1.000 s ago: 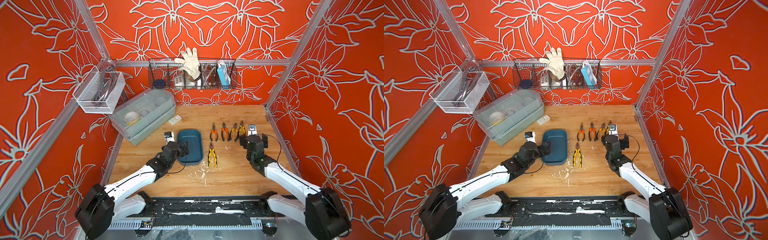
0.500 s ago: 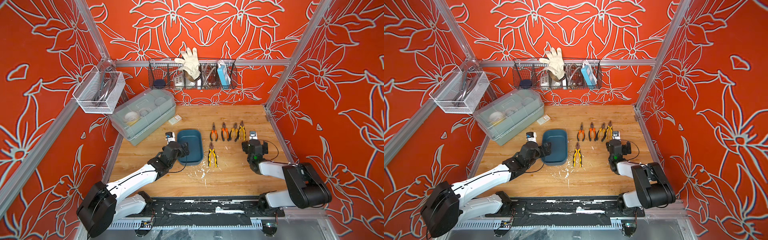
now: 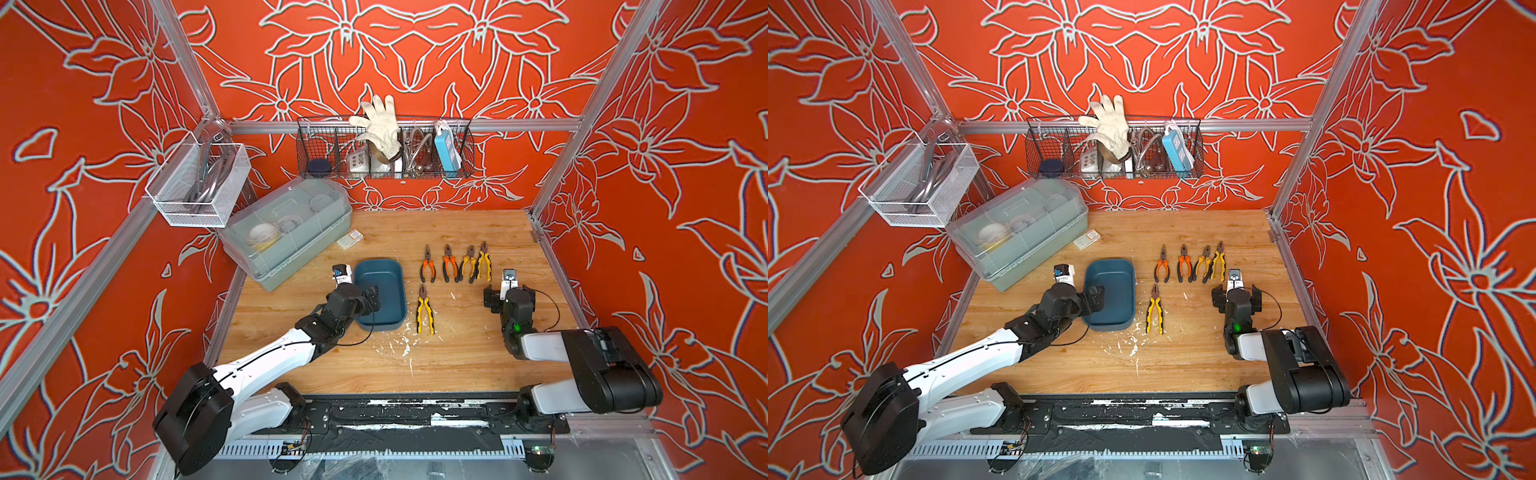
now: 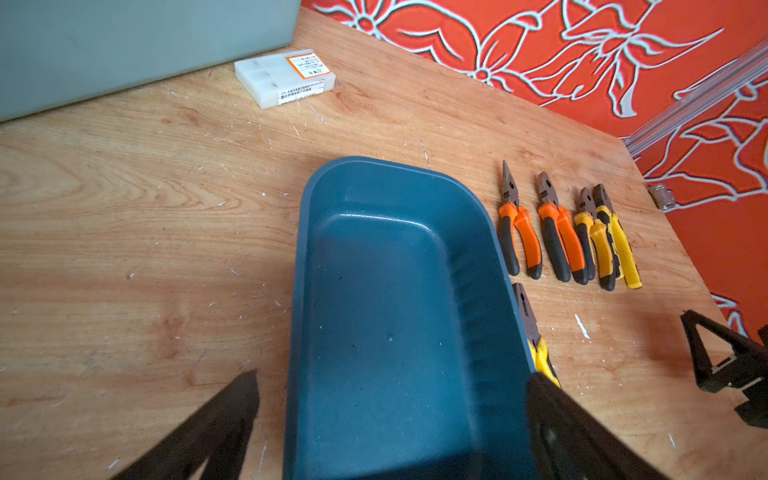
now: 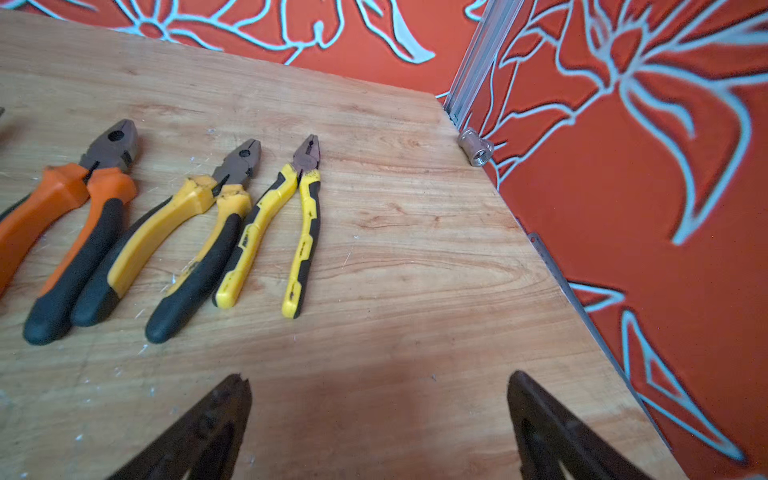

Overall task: Take the pliers out of the storage box
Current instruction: Reset both arms

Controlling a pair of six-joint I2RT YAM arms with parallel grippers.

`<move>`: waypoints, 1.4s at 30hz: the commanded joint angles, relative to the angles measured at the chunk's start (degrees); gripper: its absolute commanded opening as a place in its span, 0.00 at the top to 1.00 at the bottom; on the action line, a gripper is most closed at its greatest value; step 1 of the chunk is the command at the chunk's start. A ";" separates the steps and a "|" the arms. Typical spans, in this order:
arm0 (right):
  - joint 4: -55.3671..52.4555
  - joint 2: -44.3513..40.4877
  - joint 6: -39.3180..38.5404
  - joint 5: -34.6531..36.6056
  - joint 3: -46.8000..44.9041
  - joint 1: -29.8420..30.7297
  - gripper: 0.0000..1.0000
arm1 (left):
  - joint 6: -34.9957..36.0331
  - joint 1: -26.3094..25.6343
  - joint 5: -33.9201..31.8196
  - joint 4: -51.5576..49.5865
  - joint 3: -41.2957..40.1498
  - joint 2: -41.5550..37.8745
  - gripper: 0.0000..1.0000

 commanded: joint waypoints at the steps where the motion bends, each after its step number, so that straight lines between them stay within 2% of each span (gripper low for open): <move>1: 2.47 -0.12 -0.44 -1.06 1.25 -0.54 0.00 | 2.01 -0.13 -1.64 0.71 -0.33 -1.43 0.01; 5: 2.09 -0.09 -0.42 -1.22 1.41 -0.58 0.00 | 6.12 -0.11 -5.99 2.45 -2.08 -4.36 0.01; 7: 0.54 -0.70 -0.07 -1.37 1.74 -0.58 0.00 | 10.48 -0.11 -8.74 5.30 -3.73 -6.18 0.01; 10: 0.75 -0.48 -0.09 -1.56 1.80 -0.67 0.00 | 25.73 -0.06 -11.73 10.13 -5.09 -7.55 0.01; 11: 0.41 -0.54 0.01 -1.64 1.84 -0.82 0.00 | 34.71 -0.09 -12.57 11.75 -5.52 -7.57 0.01; 12: 1.11 -0.35 -0.23 -1.56 1.72 -0.80 0.00 | 40.82 0.04 -15.40 12.52 -6.05 -7.60 0.01; 13: 0.76 -0.47 -0.14 -1.60 1.79 -0.76 0.00 | 42.80 0.33 -20.28 13.33 -6.79 -7.47 0.01; 14: 0.49 -0.63 -0.09 -1.64 1.84 -0.76 0.00 | 42.27 0.88 -24.56 14.90 -7.76 -6.96 0.01; 15: 0.93 -0.40 -0.23 -1.56 1.76 -0.80 0.00 | 40.62 2.48 -26.19 16.91 -8.98 -6.52 0.01; 16: 0.85 -0.43 -0.19 -1.57 1.75 -0.76 0.00 | 39.43 4.38 -24.43 17.89 -10.15 -6.14 0.01; 18: 0.84 -0.44 -0.12 -1.56 1.75 -0.82 0.00 | 40.41 8.68 -16.92 19.11 -12.32 -5.69 0.02; 19: 0.80 -0.52 -0.16 -1.64 1.75 -0.80 0.00 | 40.69 10.15 -15.60 19.77 -13.20 -5.31 0.02; 22: 0.74 -0.50 -0.19 -1.63 1.75 -0.76 0.00 | 39.91 12.50 -15.47 23.54 -16.16 -4.53 0.02; 25: 0.70 -0.54 -0.12 -1.62 1.75 -0.78 0.00 | 38.42 17.35 -9.29 31.94 -20.54 -2.73 0.02; 31: 0.79 -0.52 -0.17 -1.62 1.75 -0.76 0.00 | 33.05 23.83 -5.15 31.42 -18.50 -0.06 0.02; 36: 0.79 -0.53 -0.16 -1.60 1.75 -0.76 0.00 | 35.25 25.20 -1.27 31.13 -16.88 2.37 0.02; 40: 0.79 -0.52 -0.18 -1.63 1.75 -0.76 0.00 | 36.83 25.20 -3.09 32.07 -14.65 6.30 0.02; 42: 0.78 -0.52 -0.20 -1.60 1.75 -0.78 0.00 | 37.54 25.76 -3.05 39.76 -16.77 9.81 0.02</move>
